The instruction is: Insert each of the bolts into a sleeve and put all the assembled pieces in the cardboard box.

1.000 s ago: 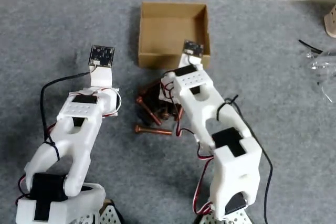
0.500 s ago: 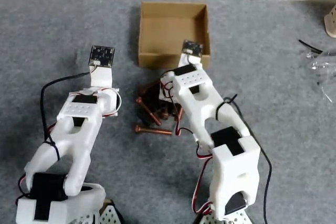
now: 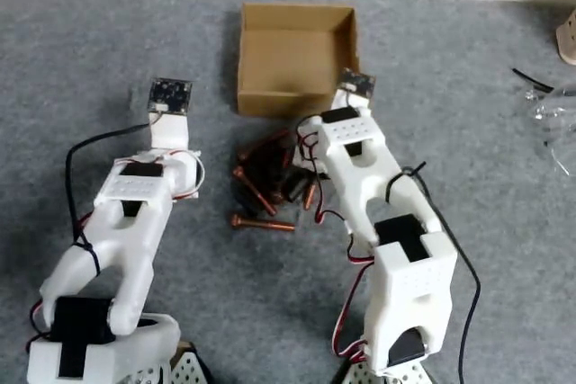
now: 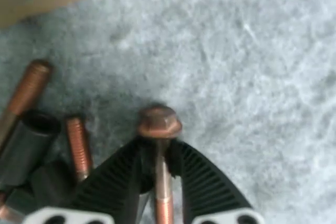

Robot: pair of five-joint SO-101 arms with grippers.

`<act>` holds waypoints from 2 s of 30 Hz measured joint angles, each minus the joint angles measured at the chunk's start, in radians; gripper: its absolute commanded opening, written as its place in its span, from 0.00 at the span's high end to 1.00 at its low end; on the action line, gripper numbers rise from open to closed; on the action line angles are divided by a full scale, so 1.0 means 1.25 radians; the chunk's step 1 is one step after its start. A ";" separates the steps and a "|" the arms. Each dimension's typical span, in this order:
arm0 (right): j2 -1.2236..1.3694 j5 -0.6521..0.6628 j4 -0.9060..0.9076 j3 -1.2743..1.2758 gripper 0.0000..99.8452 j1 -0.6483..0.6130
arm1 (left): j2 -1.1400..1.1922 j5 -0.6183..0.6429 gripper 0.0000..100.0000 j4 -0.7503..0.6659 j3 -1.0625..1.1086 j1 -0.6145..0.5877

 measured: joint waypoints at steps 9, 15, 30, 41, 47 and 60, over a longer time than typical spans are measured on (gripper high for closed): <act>-0.034 0.000 0.113 -0.032 0.99 0.021 | 0.000 0.000 0.99 0.000 0.000 -0.004; -0.103 0.061 0.130 -0.032 0.99 0.064 | 0.000 0.000 0.99 0.000 0.000 -0.004; -0.113 0.076 0.142 -0.032 0.99 0.069 | 0.000 0.000 0.99 0.000 0.000 -0.004; -0.113 0.113 0.142 -0.032 0.99 -0.012 | 0.000 0.000 0.99 0.000 0.000 -0.004; -0.113 0.193 0.142 -0.032 0.99 -0.157 | 0.000 0.034 0.99 0.000 0.000 -0.055; -0.048 0.355 0.029 0.006 0.99 -0.357 | 0.000 0.136 0.99 0.000 0.000 -0.183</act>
